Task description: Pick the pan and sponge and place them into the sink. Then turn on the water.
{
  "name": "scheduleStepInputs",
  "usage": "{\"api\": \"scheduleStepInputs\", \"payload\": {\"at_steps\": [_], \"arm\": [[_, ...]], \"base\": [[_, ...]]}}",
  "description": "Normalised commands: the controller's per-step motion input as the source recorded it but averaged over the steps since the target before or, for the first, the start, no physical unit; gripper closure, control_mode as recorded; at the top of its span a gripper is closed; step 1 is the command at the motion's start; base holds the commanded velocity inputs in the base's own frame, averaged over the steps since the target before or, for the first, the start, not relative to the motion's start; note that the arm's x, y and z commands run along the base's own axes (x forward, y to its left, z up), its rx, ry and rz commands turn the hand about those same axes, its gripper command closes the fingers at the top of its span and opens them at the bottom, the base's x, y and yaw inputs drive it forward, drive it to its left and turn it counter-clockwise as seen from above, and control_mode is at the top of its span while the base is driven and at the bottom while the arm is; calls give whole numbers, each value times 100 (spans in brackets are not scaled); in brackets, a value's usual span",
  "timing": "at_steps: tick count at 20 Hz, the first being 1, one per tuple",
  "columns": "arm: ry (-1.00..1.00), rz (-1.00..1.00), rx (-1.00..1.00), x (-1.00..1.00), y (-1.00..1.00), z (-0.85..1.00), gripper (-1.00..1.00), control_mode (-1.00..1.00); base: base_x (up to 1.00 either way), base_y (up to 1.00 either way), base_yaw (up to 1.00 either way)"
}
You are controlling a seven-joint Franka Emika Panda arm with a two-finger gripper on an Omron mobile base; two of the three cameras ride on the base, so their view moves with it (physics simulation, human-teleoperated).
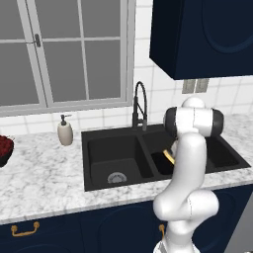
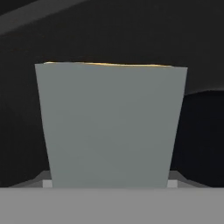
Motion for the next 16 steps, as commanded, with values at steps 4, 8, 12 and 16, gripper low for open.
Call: {"api": "scheduleStepInputs", "payload": {"at_steps": [4, 8, 12, 16], "arm": [[3, 0, 0, 63, 10, -58, 100, -100], [1, 0, 0, 69, 12, -59, 100, -100], [0, 0, 0, 68, 2, -50, 100, -100], [0, 0, 1, 59, 0, -50, 100, -100]], "base": [[0, 0, 0], [0, 0, 0], [0, 0, 0], [0, 0, 0]]}}
